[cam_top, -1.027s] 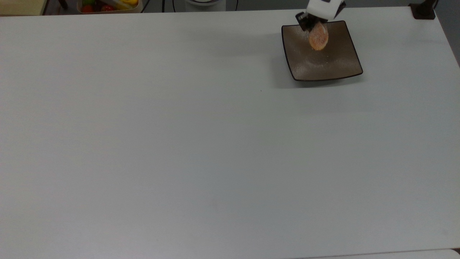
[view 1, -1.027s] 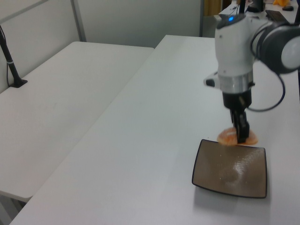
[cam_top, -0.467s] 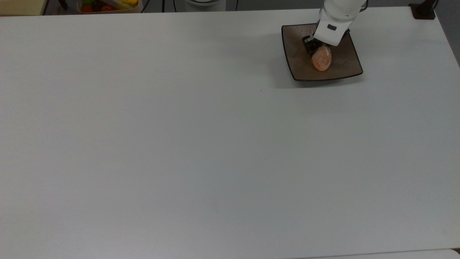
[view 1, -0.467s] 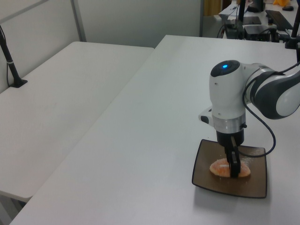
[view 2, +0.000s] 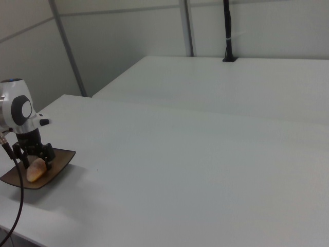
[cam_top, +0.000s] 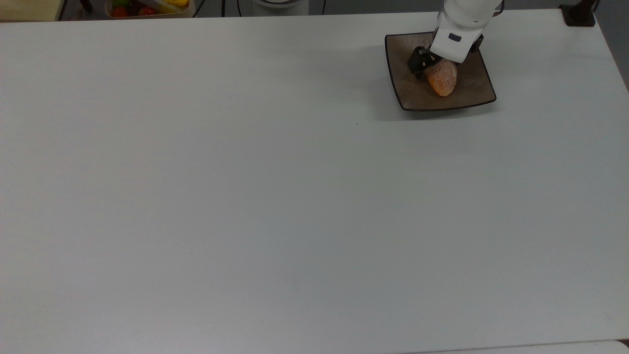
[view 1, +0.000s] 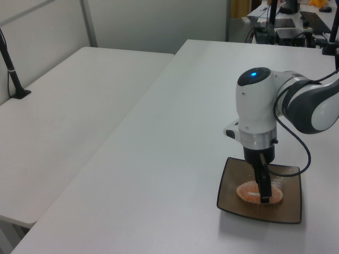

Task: Bread is placed on a ceramic plate

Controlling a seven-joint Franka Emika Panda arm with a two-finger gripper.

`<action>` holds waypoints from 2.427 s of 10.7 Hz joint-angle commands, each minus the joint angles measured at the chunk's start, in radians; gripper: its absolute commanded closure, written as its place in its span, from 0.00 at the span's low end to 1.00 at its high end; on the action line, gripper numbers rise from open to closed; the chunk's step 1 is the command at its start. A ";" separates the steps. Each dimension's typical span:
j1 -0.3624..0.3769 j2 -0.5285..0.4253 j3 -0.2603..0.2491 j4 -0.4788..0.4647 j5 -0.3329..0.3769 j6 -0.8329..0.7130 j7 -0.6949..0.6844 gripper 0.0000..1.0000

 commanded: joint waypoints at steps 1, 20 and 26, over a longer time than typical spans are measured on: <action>-0.017 -0.112 -0.010 0.026 -0.016 -0.038 0.024 0.00; -0.370 -0.334 -0.270 0.232 0.006 -0.321 -0.422 0.00; -0.376 -0.338 -0.248 0.224 0.006 -0.330 -0.436 0.00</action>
